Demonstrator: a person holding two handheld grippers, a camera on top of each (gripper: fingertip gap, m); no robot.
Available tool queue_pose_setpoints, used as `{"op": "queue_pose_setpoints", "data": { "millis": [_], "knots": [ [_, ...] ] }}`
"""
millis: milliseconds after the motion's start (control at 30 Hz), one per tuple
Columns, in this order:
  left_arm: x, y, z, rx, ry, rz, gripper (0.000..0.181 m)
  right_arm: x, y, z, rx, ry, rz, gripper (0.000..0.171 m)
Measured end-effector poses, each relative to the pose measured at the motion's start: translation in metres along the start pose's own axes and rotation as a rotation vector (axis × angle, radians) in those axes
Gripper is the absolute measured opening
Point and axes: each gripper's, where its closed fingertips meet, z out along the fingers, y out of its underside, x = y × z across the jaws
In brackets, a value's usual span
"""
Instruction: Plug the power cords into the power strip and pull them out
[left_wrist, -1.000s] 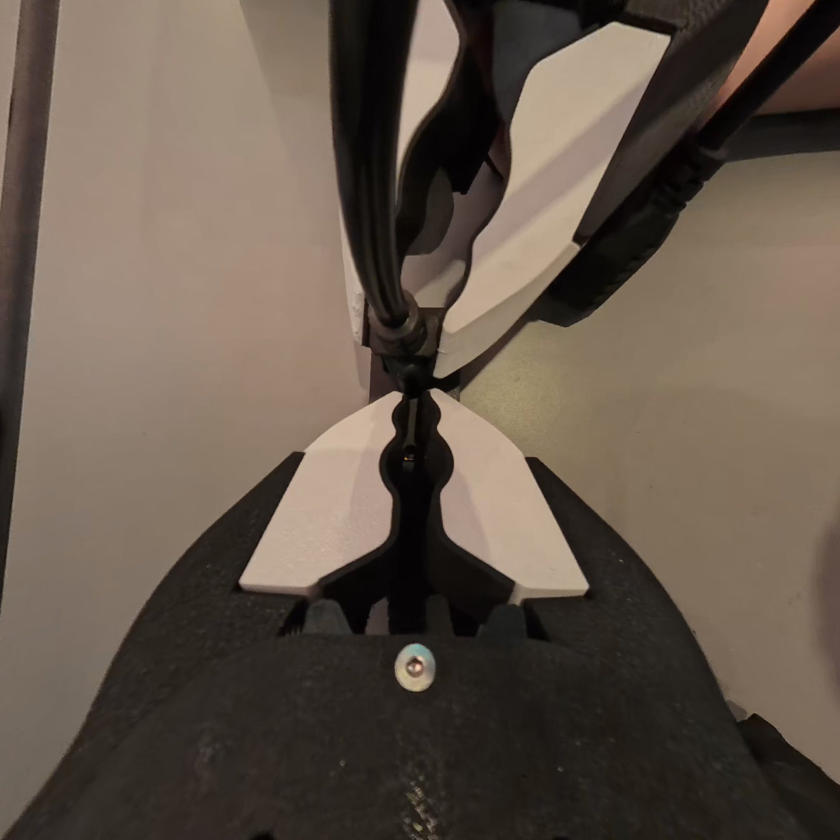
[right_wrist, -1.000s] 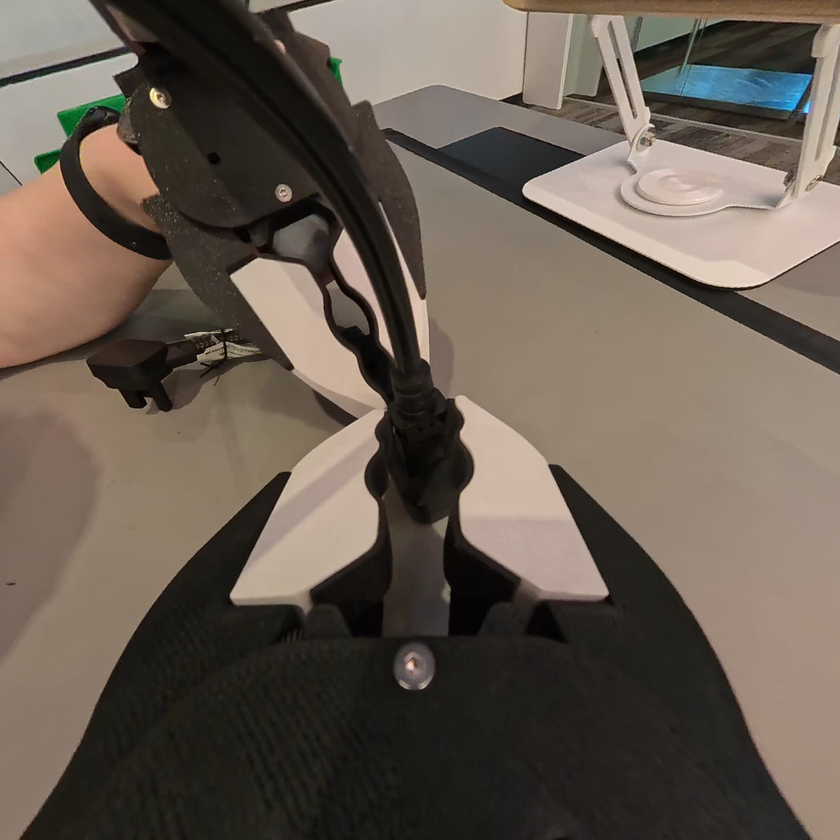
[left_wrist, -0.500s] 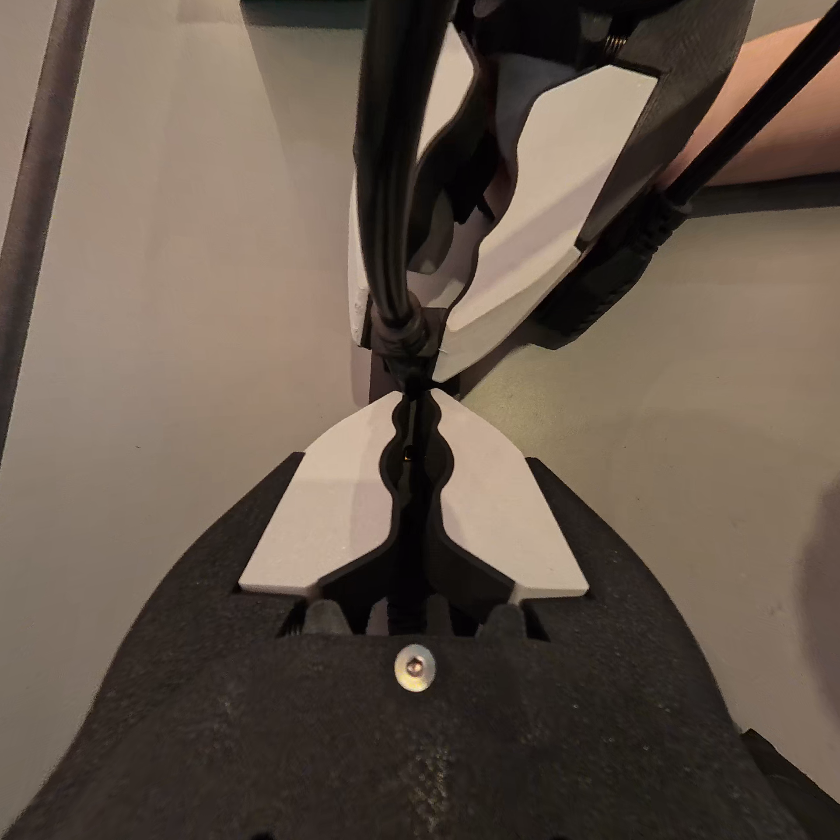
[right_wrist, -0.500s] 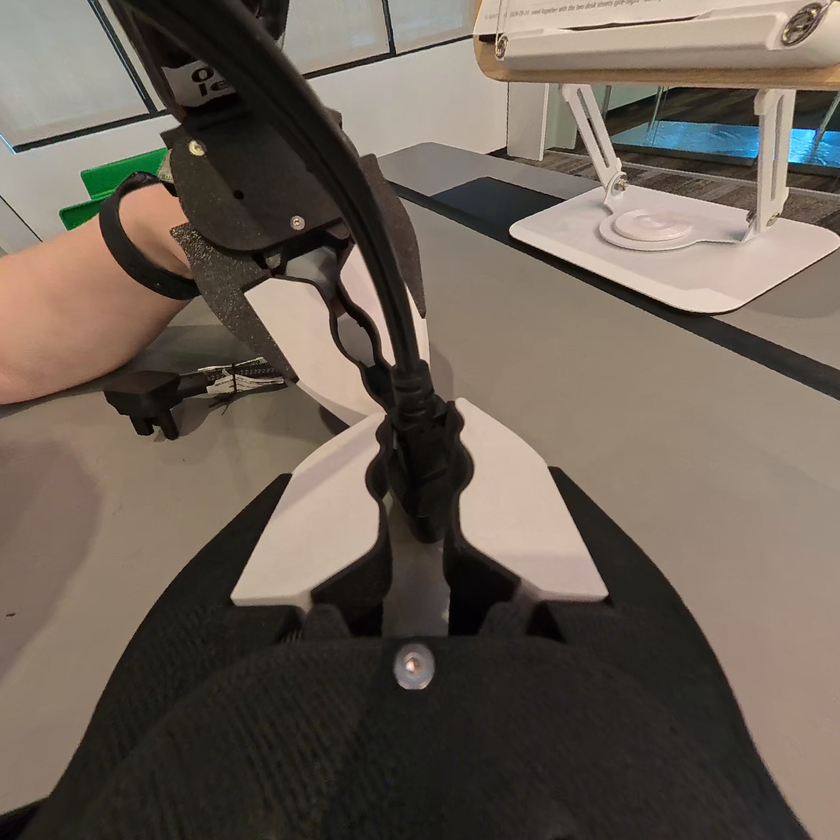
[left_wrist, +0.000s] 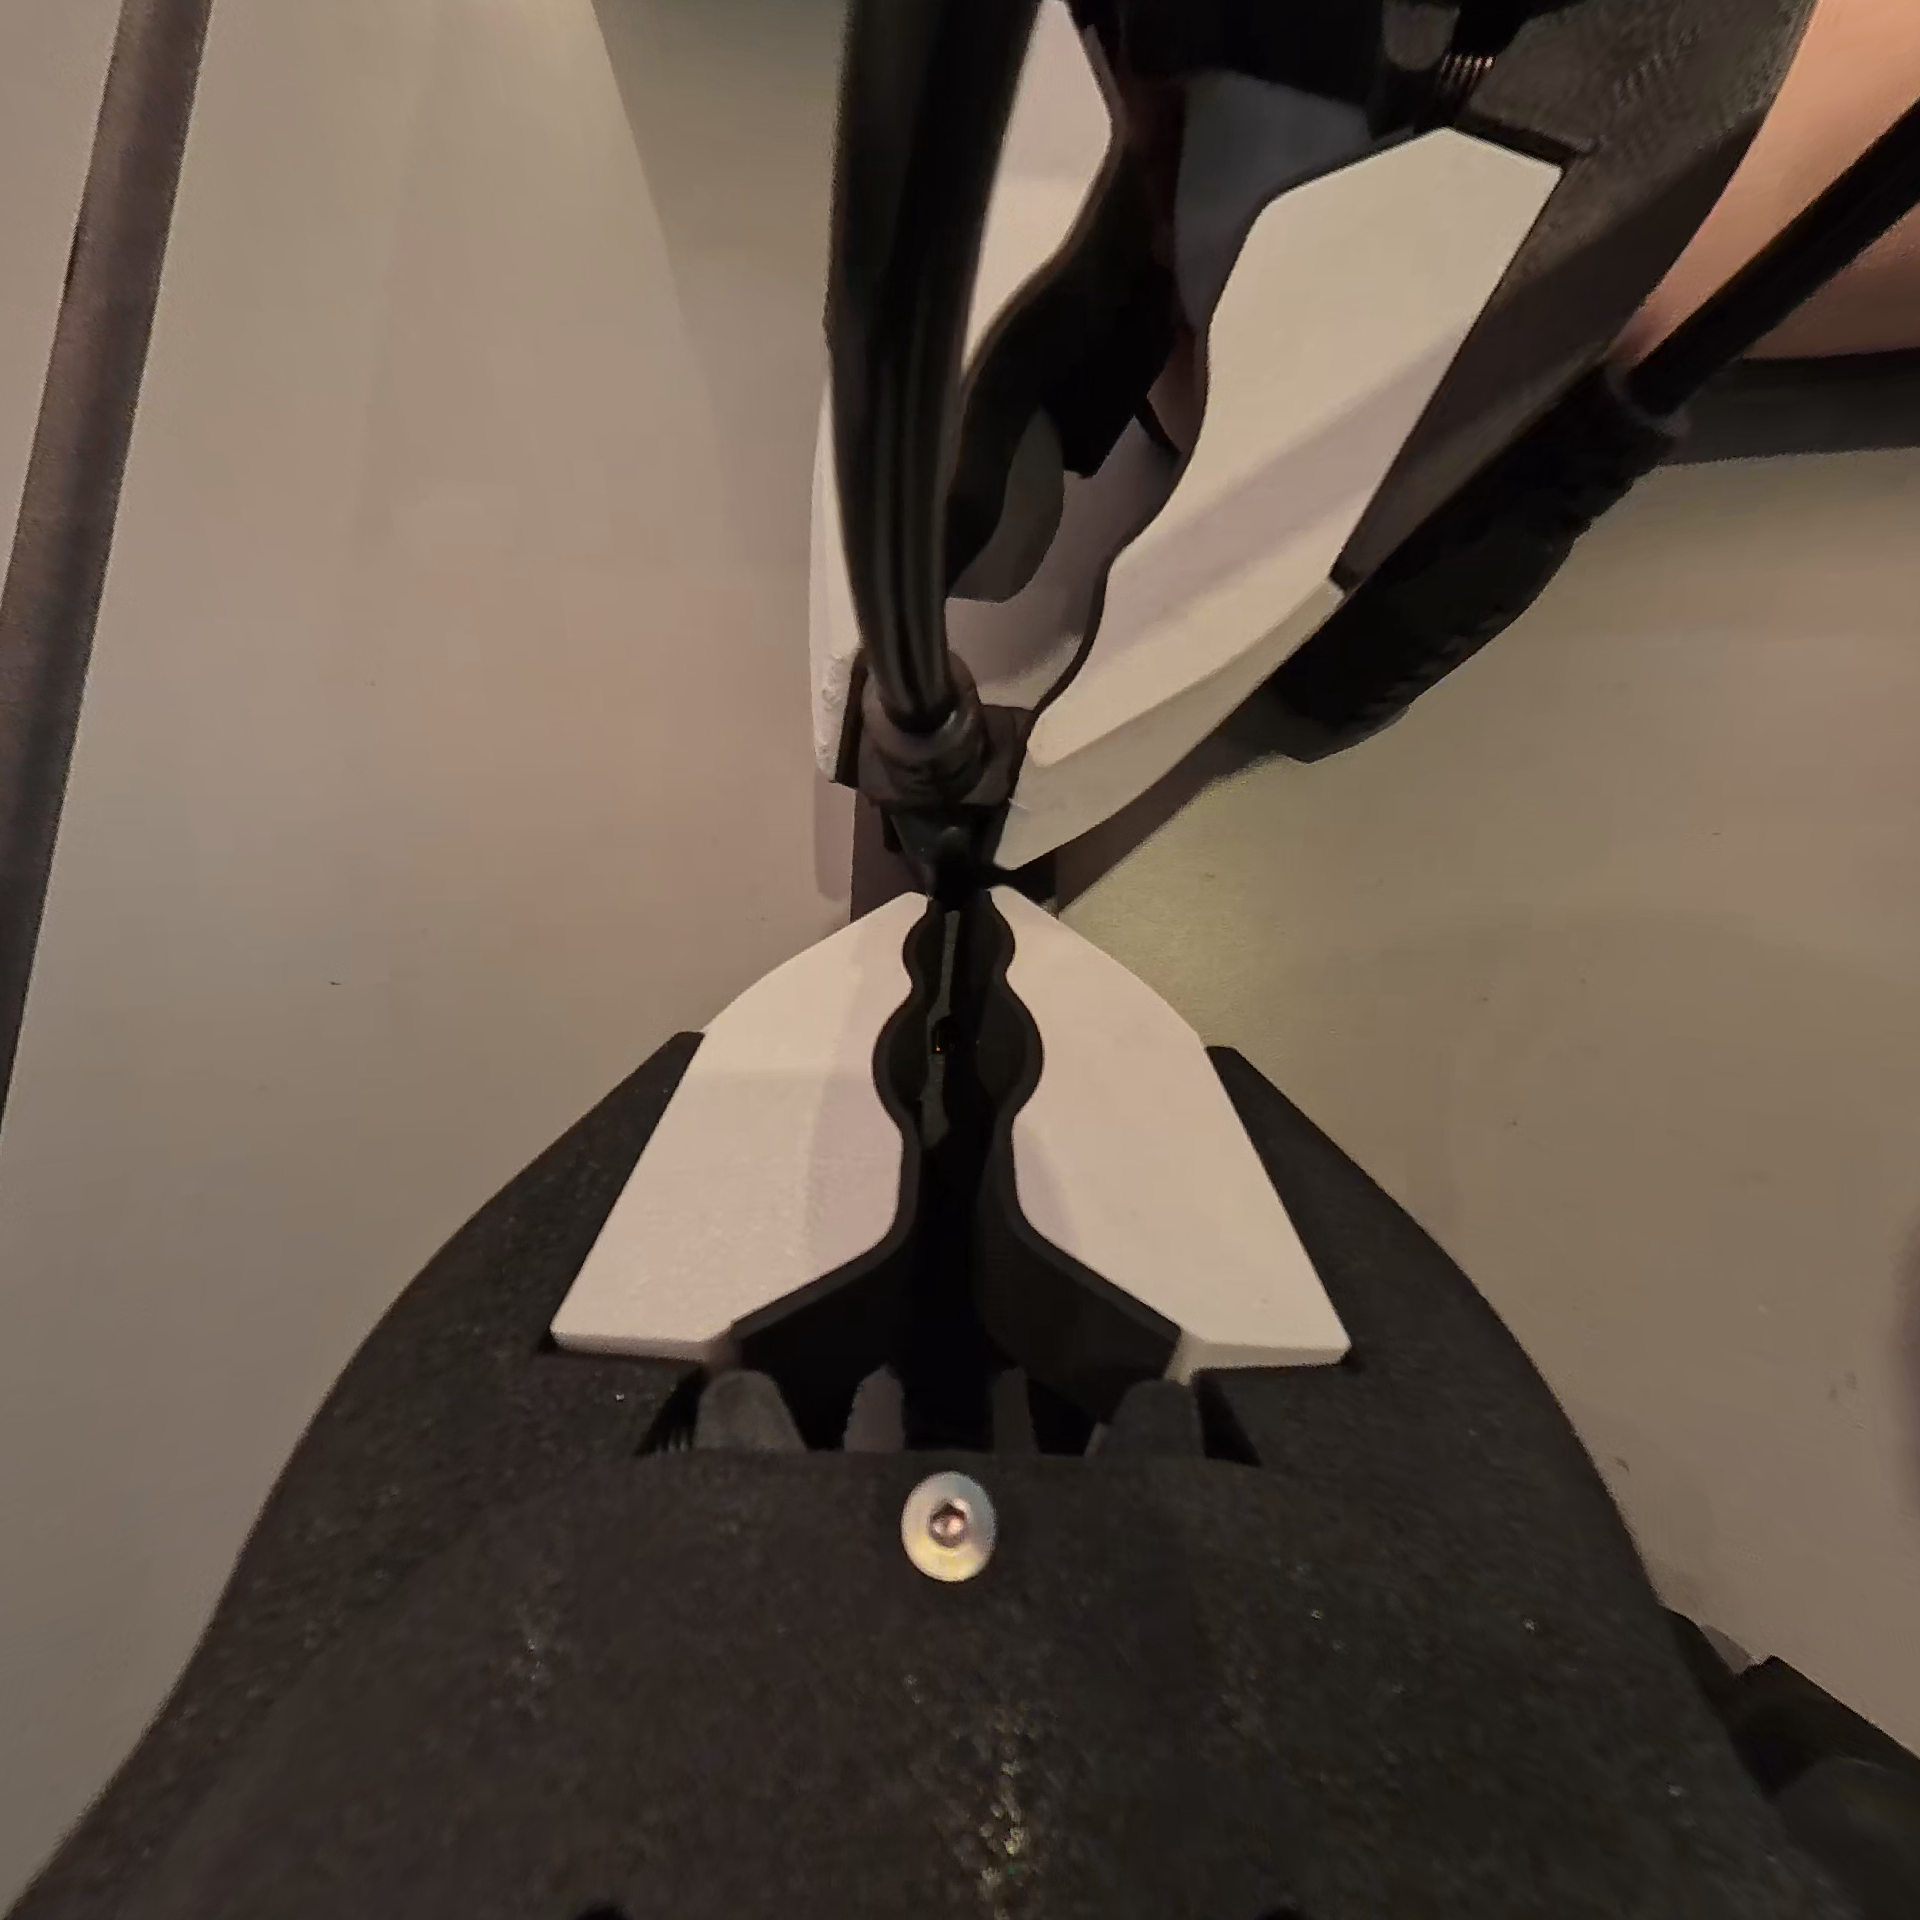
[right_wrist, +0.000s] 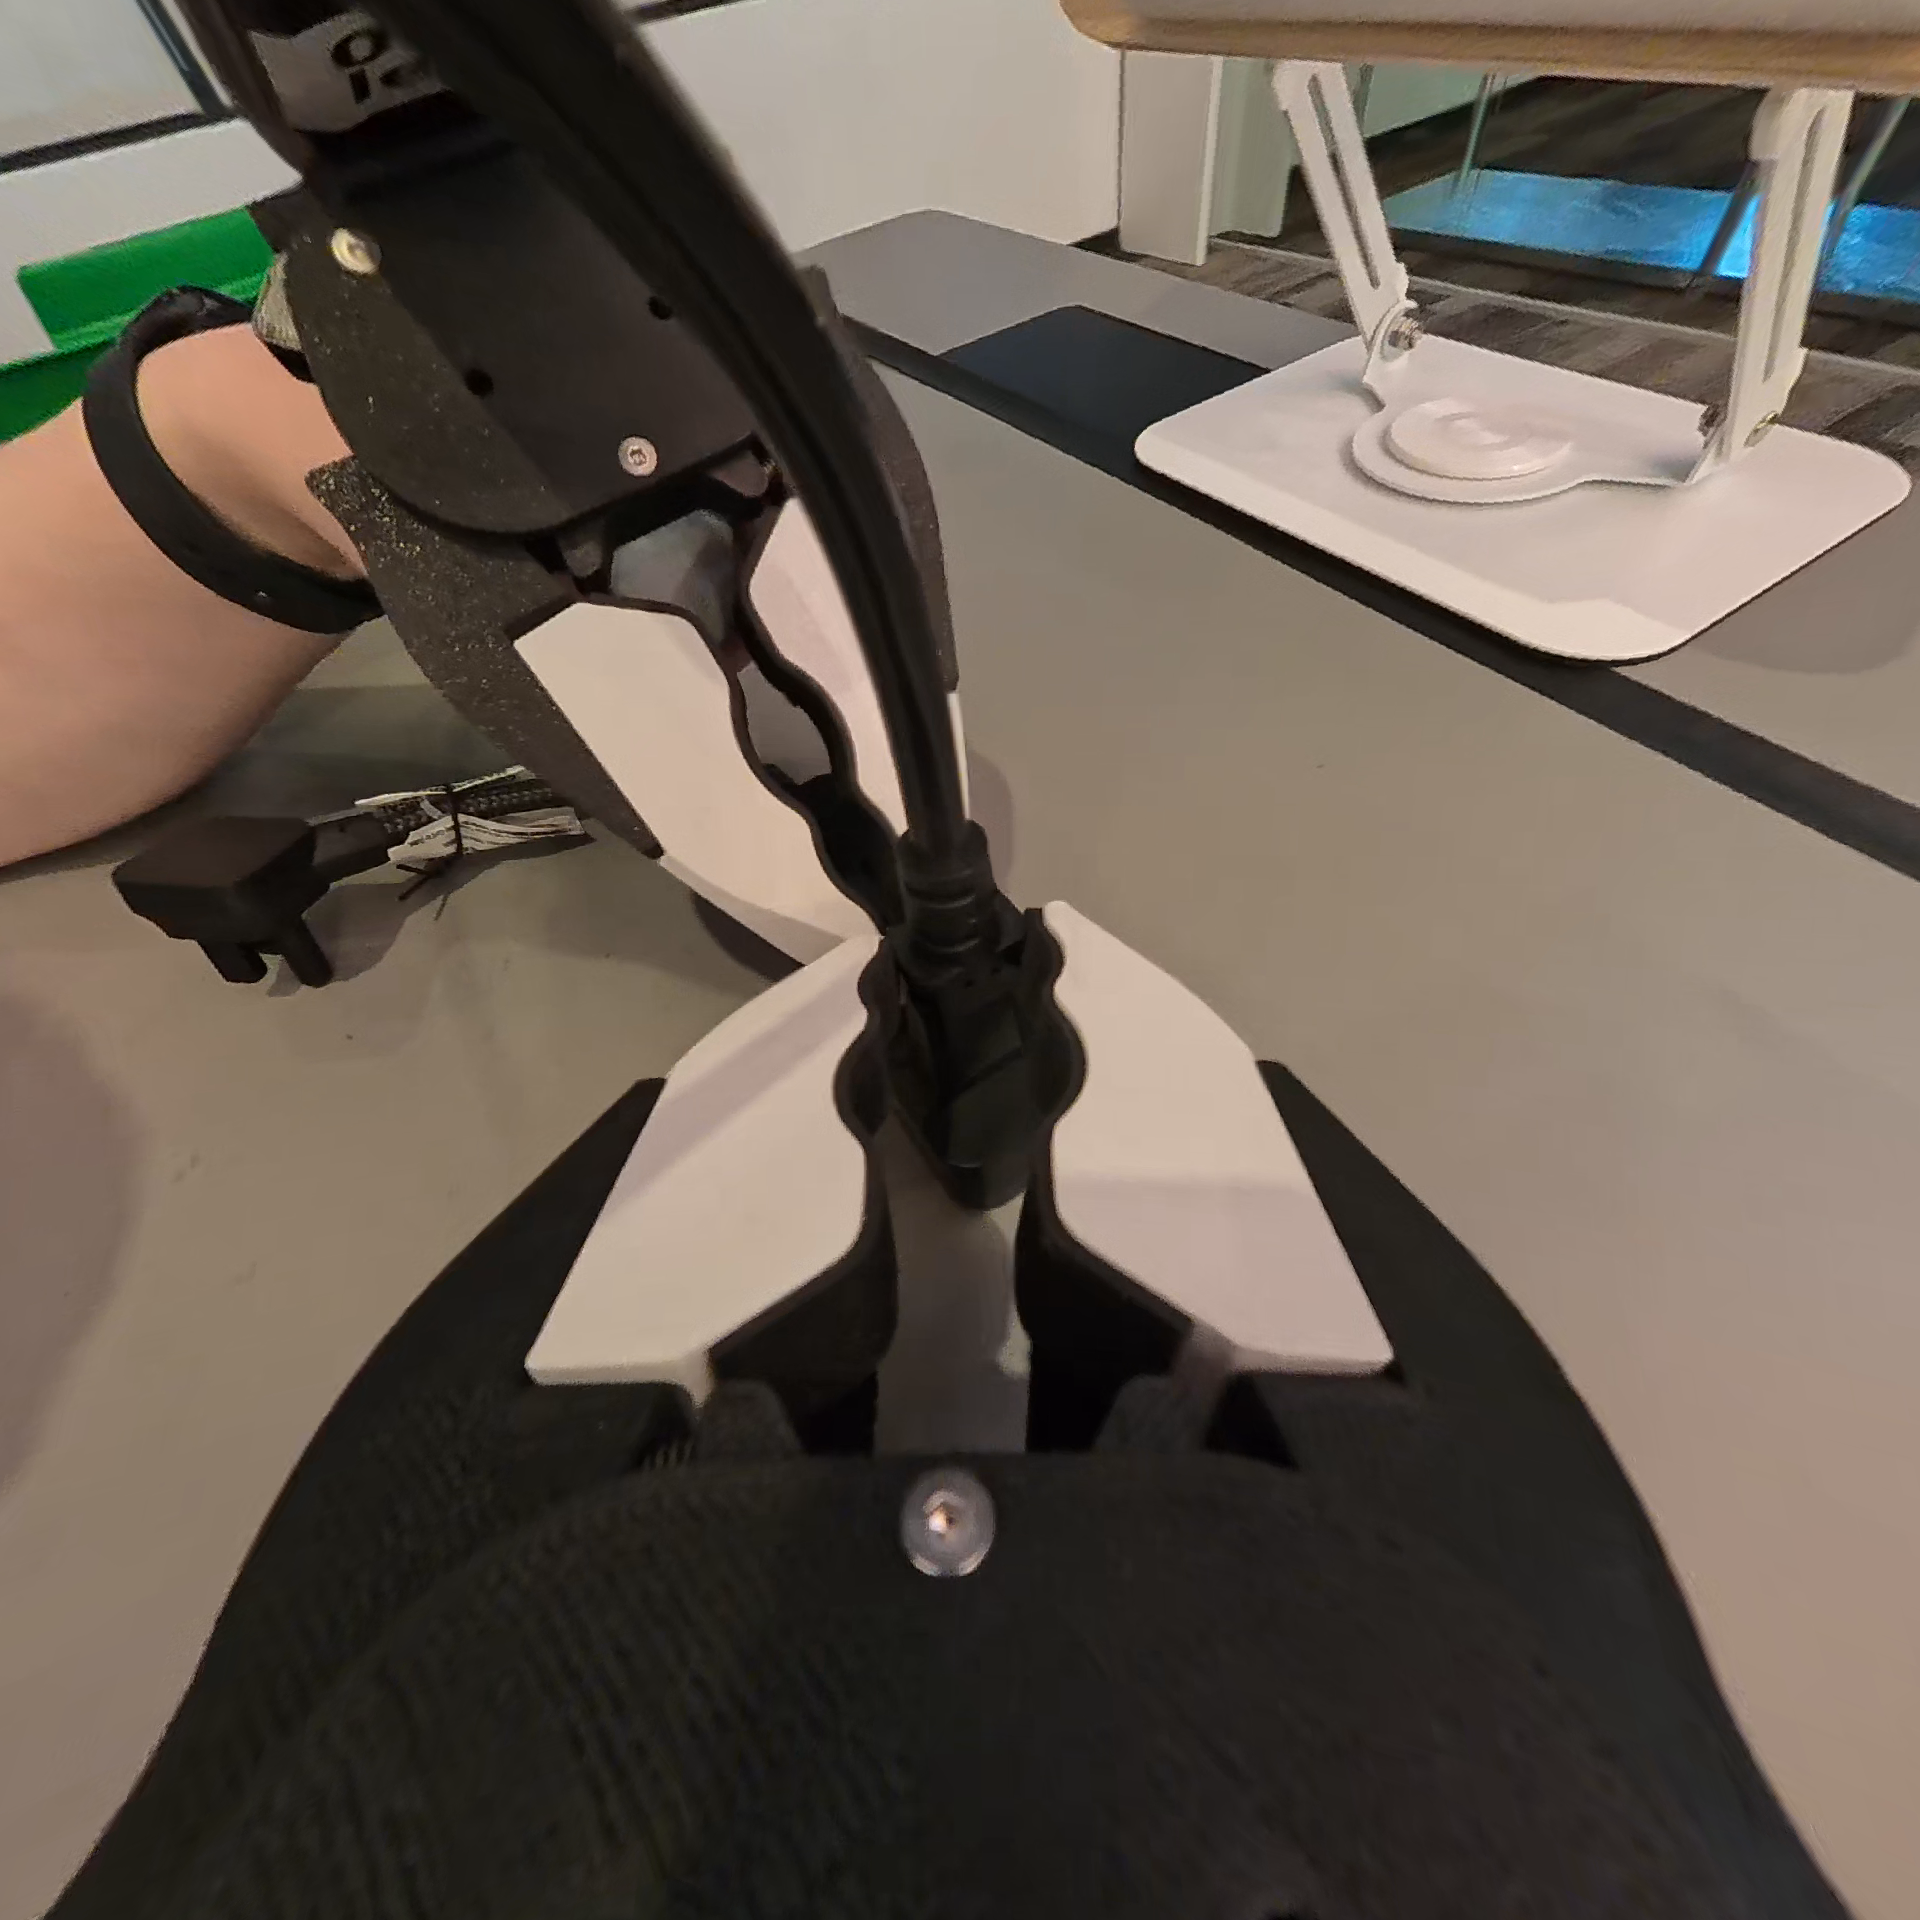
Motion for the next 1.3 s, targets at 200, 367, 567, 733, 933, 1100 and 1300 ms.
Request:
{"op": "queue_pose_setpoints", "data": {
  "millis": [200,367,567,733,933,1100,1300],
  "knots": [
    [0.002,-0.001,0.001,-0.001,-0.017,0.031,0.002,0.000,0.002,-0.004,-0.003,-0.038,0.046,0.021],
    [0.001,-0.001,0.001,-0.002,-0.010,0.018,0.002,0.001,0.002,-0.003,-0.027,0.021,-0.044,0.021],
    [-0.001,-0.001,0.001,-0.021,-0.037,0.015,0.002,0.004,0.001,0.000,-0.070,0.110,-0.141,0.022],
    [-0.004,0.000,0.001,-0.025,-0.045,0.011,0.002,0.007,0.001,0.003,-0.048,0.100,-0.082,0.021],
    [-0.003,0.000,0.002,-0.005,-0.041,0.026,0.002,0.008,0.004,-0.004,-0.025,0.038,0.010,0.023],
    [-0.004,0.001,0.000,-0.006,-0.036,0.019,0.002,0.013,0.005,-0.010,-0.018,0.051,0.024,0.023],
    [-0.001,-0.003,0.004,-0.019,-0.043,0.037,0.002,0.011,0.004,-0.004,-0.096,0.118,-0.107,0.022]
  ]
}}
